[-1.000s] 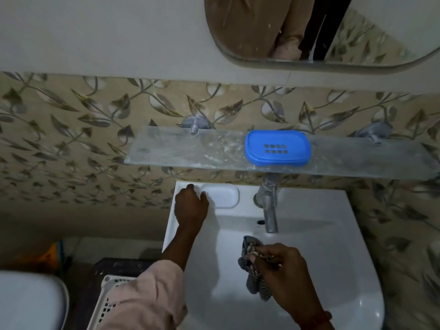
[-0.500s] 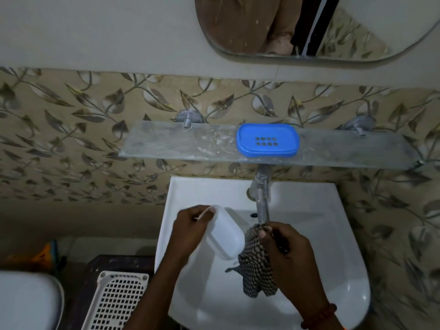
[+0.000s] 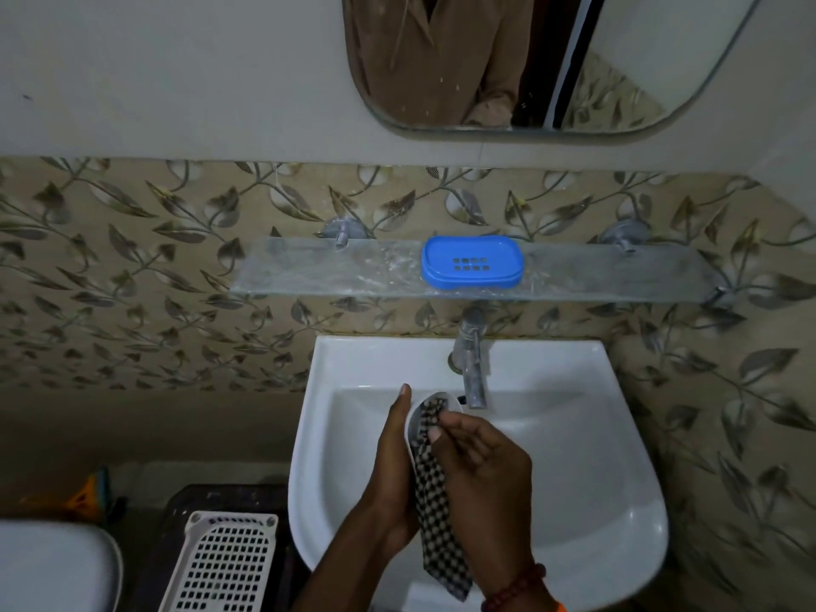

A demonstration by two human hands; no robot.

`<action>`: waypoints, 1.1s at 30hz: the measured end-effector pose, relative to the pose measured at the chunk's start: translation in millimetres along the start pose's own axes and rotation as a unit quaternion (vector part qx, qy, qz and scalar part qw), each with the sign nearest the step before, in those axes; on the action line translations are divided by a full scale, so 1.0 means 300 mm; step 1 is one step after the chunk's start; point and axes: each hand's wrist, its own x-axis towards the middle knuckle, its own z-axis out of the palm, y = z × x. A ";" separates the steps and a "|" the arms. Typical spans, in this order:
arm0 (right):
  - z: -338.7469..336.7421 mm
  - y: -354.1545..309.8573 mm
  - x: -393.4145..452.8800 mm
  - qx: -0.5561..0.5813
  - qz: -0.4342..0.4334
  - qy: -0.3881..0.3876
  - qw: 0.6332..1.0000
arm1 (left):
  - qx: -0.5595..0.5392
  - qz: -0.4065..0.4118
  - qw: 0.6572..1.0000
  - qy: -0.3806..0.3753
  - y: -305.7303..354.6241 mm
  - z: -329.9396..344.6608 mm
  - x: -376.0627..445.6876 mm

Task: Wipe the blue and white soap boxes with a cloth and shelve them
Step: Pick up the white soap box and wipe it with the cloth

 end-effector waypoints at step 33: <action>-0.111 -0.014 0.046 -0.408 -0.310 -0.202 0.835 | 0.213 0.045 0.969 0.115 0.014 0.105 -0.074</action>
